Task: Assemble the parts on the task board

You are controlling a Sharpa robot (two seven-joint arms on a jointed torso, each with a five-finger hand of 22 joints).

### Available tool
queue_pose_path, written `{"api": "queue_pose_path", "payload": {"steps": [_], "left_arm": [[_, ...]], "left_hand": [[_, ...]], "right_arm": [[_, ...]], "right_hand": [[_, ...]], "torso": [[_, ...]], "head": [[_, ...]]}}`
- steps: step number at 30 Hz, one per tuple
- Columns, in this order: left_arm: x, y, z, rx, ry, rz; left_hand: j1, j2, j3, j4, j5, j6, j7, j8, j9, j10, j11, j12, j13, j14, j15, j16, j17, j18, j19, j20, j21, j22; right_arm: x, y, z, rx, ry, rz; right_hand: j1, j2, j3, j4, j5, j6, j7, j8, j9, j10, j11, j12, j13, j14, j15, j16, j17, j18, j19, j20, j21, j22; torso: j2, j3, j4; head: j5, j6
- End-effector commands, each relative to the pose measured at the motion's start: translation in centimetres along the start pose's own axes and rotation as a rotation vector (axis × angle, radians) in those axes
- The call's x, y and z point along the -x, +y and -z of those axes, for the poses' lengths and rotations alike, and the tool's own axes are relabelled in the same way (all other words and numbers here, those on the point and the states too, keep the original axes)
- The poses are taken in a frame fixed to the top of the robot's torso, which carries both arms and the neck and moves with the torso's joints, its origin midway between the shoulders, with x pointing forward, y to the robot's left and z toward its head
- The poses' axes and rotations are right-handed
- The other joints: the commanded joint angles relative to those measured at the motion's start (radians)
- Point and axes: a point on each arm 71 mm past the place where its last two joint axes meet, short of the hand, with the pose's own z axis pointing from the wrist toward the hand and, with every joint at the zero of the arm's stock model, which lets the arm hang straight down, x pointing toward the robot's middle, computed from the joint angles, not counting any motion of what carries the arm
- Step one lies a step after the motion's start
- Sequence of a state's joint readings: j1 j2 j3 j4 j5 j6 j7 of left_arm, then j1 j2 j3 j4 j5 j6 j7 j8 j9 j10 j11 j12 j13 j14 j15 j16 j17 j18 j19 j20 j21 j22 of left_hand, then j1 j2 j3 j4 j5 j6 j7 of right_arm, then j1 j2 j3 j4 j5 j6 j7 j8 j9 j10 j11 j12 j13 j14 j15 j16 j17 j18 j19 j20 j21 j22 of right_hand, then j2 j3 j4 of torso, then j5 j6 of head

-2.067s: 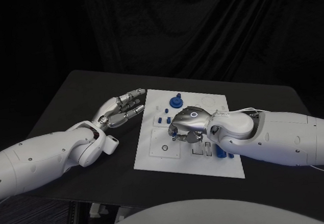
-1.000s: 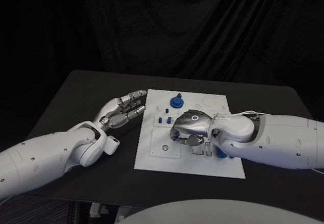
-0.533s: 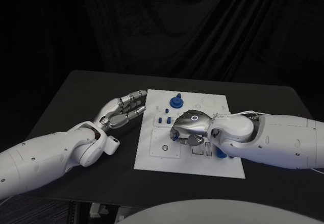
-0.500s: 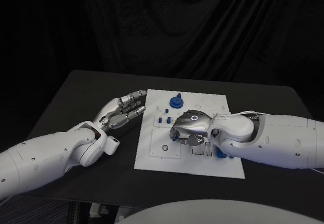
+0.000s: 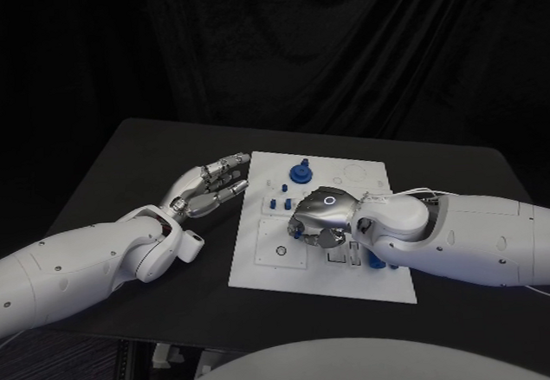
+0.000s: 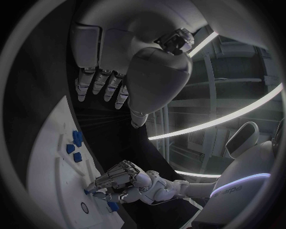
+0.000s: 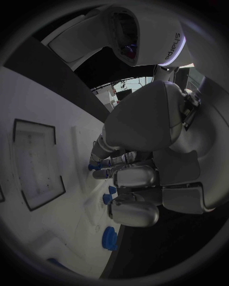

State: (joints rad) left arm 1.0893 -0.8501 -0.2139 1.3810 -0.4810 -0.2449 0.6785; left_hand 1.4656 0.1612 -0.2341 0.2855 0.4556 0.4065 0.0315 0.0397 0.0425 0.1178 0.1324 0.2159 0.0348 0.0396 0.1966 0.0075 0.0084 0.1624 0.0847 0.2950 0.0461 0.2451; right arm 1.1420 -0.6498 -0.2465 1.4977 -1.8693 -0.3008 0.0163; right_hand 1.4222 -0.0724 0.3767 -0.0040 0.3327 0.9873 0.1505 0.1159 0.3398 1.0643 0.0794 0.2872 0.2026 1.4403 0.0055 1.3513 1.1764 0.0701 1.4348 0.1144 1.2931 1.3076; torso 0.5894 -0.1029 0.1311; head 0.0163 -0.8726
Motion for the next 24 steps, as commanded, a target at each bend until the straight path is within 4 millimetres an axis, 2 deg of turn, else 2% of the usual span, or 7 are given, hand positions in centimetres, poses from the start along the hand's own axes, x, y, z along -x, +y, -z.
{"api": "queue_pose_path", "payload": {"steps": [1,3,5,10,20,23,24], "left_arm": [[-0.2,-0.5,0.0,-0.071,0.008,0.014],[-0.2,-0.5,-0.1,-0.070,0.008,0.014],[-0.2,-0.4,-0.1,-0.069,0.008,0.014],[-0.2,-0.4,-0.1,-0.068,0.008,0.014],[-0.2,-0.3,0.0,-0.065,0.009,0.015],[-0.2,-0.3,0.0,-0.065,0.008,0.014],[-0.2,-0.3,0.0,-0.065,0.007,0.014]], "left_hand": [[0.004,0.009,-0.006,0.001,-0.005,0.007,0.006,0.004,0.002,0.000,0.005,-0.002,0.001,0.000,0.010,0.001,0.001,-0.005,-0.003,-0.002,-0.003,-0.001],[0.004,0.009,-0.006,0.001,-0.005,0.008,0.006,0.005,0.002,0.000,0.005,-0.002,0.001,0.000,0.011,0.001,0.001,-0.005,-0.003,-0.002,-0.003,-0.001],[0.004,0.010,-0.006,0.001,-0.006,0.013,0.010,0.006,0.003,-0.001,0.004,-0.003,0.001,-0.003,0.009,0.001,0.000,-0.006,-0.003,-0.002,-0.003,-0.002],[0.004,0.011,-0.006,0.001,-0.006,0.015,0.013,0.006,0.003,-0.001,0.004,-0.003,0.001,-0.004,0.007,0.000,0.000,-0.006,-0.003,-0.002,-0.003,-0.002],[0.003,0.011,-0.007,0.001,-0.006,0.025,0.017,0.008,0.004,-0.002,0.004,-0.003,0.001,-0.004,0.006,0.000,0.000,-0.006,-0.002,-0.002,-0.003,-0.001],[0.003,0.011,-0.007,0.001,-0.006,0.025,0.017,0.008,0.004,-0.002,0.004,-0.003,0.001,-0.004,0.006,0.000,0.000,-0.006,-0.002,-0.002,-0.003,-0.001],[0.003,0.011,-0.008,0.001,-0.006,0.028,0.020,0.008,0.005,-0.002,0.003,-0.004,0.001,-0.007,0.005,0.000,-0.001,-0.006,-0.003,-0.002,-0.003,-0.003]], "right_arm": [[-0.4,-0.1,0.0,-0.027,0.030,0.005],[-0.5,-0.2,0.0,-0.032,0.040,0.005],[-0.6,-0.2,0.0,-0.036,0.045,0.005],[-0.6,-0.3,0.1,-0.041,0.045,0.002],[-0.4,-0.6,0.4,-0.052,0.010,-0.036],[-0.3,-0.9,0.8,-0.060,-0.018,-0.050],[-0.2,-0.9,1.0,-0.062,-0.027,-0.053]], "right_hand": [[-0.015,-0.002,0.006,0.007,-0.010,-0.030,0.007,-0.024,-0.011,-0.025,0.015,-0.022,-0.008,-0.009,0.010,-0.012,-0.015,-0.002,-0.014,0.002,-0.018,0.172],[-0.028,-0.013,0.006,0.016,-0.034,-0.082,0.002,-0.054,-0.027,-0.074,0.028,-0.049,-0.017,-0.018,0.022,-0.021,-0.027,0.001,-0.024,0.011,-0.036,0.166],[-0.037,-0.022,0.004,0.022,-0.055,-0.142,-0.019,-0.055,-0.044,-0.121,0.041,-0.067,-0.021,-0.028,0.032,-0.030,-0.042,0.006,-0.038,0.021,-0.060,0.159],[-0.041,-0.025,-0.006,0.026,-0.074,-0.203,-0.025,-0.055,-0.065,-0.170,0.049,-0.067,-0.014,-0.042,0.038,-0.037,-0.057,0.011,-0.051,0.030,-0.084,0.153],[-0.043,-0.025,-0.043,0.029,-0.095,-0.262,-0.044,-0.052,-0.092,-0.261,0.061,-0.053,0.003,-0.065,0.046,-0.050,-0.084,0.020,-0.075,0.040,-0.129,0.141],[-0.042,-0.024,-0.062,0.030,-0.100,-0.266,-0.059,-0.049,-0.098,-0.316,0.064,-0.050,0.007,-0.068,0.039,-0.049,-0.086,0.021,-0.077,0.035,-0.136,0.140],[-0.041,-0.023,-0.068,0.031,-0.102,-0.265,-0.057,-0.048,-0.100,-0.333,0.066,-0.047,0.008,-0.067,0.039,-0.047,-0.085,0.021,-0.077,0.034,-0.138,0.140]], "torso": [[0.001,0.0005,-0.0011],[0.001,0.0005,-0.0014],[0.001,0.0007,-0.0014],[0.001,0.0010,-0.0018],[0.000,0.0016,-0.0018],[0.000,0.0015,-0.0016],[0.000,0.0015,-0.0016]], "head": [[0.001,0.000],[0.000,0.000],[0.001,0.000],[0.001,0.000],[-0.001,0.000],[0.000,0.000],[0.000,0.000]]}}
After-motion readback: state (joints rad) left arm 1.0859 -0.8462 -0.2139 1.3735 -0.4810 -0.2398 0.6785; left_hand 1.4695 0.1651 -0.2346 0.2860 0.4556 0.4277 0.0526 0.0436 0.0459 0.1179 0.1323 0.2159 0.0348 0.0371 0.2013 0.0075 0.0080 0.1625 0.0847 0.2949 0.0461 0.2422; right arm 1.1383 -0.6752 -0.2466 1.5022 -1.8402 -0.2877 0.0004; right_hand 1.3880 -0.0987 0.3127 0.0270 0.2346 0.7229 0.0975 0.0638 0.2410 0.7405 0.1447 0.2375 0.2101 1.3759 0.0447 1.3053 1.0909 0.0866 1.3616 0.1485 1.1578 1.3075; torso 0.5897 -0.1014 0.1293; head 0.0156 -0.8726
